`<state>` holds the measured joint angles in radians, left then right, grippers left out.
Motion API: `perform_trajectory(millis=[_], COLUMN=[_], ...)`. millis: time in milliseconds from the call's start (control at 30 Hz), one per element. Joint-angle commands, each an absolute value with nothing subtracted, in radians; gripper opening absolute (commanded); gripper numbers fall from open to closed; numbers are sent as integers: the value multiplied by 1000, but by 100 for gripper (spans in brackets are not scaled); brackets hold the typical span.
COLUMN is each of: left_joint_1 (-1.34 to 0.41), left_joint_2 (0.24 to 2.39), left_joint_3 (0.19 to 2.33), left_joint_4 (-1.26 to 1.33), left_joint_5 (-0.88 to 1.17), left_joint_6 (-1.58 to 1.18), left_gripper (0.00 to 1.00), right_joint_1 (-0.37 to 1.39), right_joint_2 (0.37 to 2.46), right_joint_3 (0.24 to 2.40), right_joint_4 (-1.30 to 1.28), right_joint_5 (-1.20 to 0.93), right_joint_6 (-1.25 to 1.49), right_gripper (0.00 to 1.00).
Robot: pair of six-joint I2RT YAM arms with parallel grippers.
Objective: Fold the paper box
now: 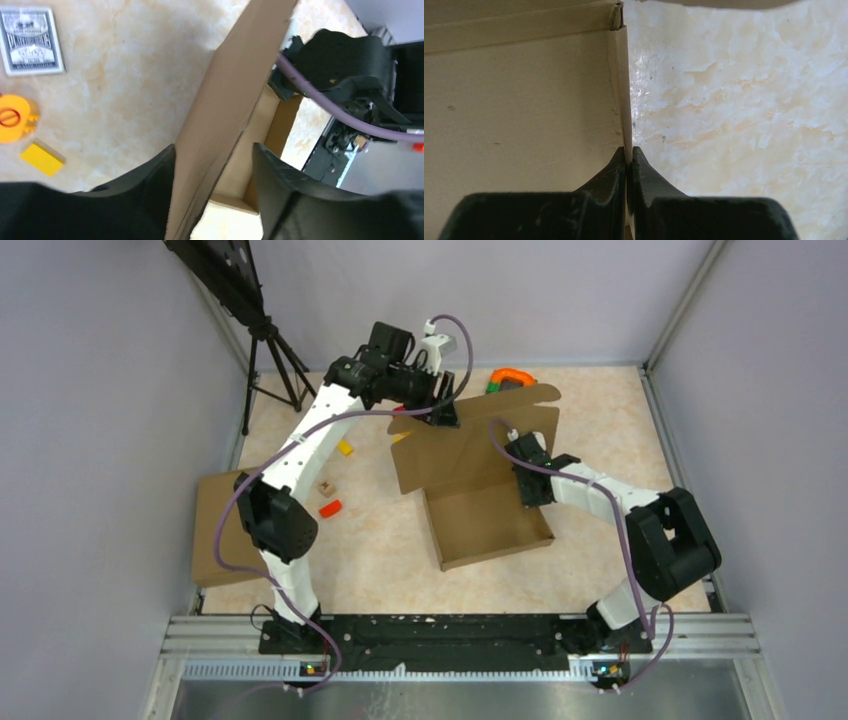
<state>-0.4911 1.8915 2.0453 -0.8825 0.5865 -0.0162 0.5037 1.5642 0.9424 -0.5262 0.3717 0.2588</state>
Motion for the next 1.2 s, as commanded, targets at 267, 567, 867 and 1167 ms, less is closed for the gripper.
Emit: perform_trajectory(millis=[267, 567, 867, 1167], left_joint_1=[-388, -390, -383, -327], left_joint_2=[1610, 1557, 1487, 1343], left_joint_3=[1543, 1561, 1496, 1306], left_joint_4=[-538, -564, -508, -380], left_joint_5=[571, 698, 834, 847], left_joint_6=[-167, -219, -337, -408], left_gripper=[81, 85, 90, 92], right_joint_1=[508, 508, 502, 497], right_joint_2=[1521, 1519, 1511, 1482], right_joint_3=[913, 906, 883, 864], right_joint_4=[-439, -418, -372, -359], right_joint_5=[321, 322, 317, 299], right_joint_6=[313, 337, 369, 378], right_gripper=[0, 0, 0, 0])
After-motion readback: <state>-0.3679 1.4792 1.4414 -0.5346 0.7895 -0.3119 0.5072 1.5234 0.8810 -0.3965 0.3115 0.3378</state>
